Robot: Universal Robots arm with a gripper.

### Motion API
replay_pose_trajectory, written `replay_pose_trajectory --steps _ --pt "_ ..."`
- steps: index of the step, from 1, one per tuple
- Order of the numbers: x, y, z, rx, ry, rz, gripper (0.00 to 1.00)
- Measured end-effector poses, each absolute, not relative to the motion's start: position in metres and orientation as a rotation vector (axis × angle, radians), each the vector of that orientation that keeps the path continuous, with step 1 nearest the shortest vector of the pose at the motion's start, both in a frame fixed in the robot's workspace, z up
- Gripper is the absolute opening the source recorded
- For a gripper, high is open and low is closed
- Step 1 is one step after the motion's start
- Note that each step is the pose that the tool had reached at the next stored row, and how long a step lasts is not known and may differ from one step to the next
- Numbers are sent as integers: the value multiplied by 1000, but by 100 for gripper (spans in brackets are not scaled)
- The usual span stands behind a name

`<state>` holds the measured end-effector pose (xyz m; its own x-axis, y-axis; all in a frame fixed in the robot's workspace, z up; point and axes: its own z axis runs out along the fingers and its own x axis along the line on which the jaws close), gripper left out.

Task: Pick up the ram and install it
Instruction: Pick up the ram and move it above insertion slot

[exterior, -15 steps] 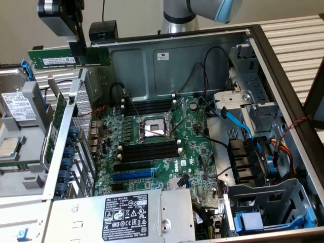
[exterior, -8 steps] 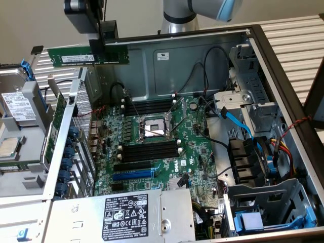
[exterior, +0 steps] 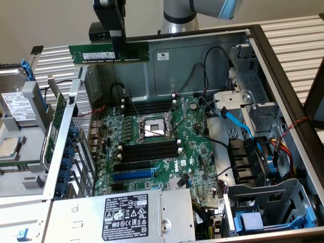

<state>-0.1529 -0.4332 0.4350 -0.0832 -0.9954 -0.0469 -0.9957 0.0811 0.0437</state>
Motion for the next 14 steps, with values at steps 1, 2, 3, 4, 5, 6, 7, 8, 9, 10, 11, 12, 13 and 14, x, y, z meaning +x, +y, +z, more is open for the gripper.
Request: replay_pose_trajectory --steps 1,2,3,4,5,6,7,8,9,10,11,12,13,14 --pt "-149 -433 435 -2124 2306 100 12" --pt "-146 -432 435 -2124 2306 100 12" --pt "-143 -430 435 -2123 2306 100 12" --pt "-140 -428 435 -2124 2306 100 12" --pt "-137 -426 434 -2124 2306 100 12" --pt "-135 -423 434 -2123 2306 100 12" --pt "-134 -420 434 -2123 2306 100 12" --pt "-133 -416 434 -2123 2305 99 12" --pt "-133 -412 434 -2121 2303 95 12" --pt "-133 -410 434 -2120 2301 91 12" --pt "-133 -409 434 -2117 2298 85 12" --pt "-133 -408 434 -2115 2296 81 12" --pt "-133 -408 433 -2113 2293 78 12" --pt "-133 -408 433 -2111 2291 77 12"
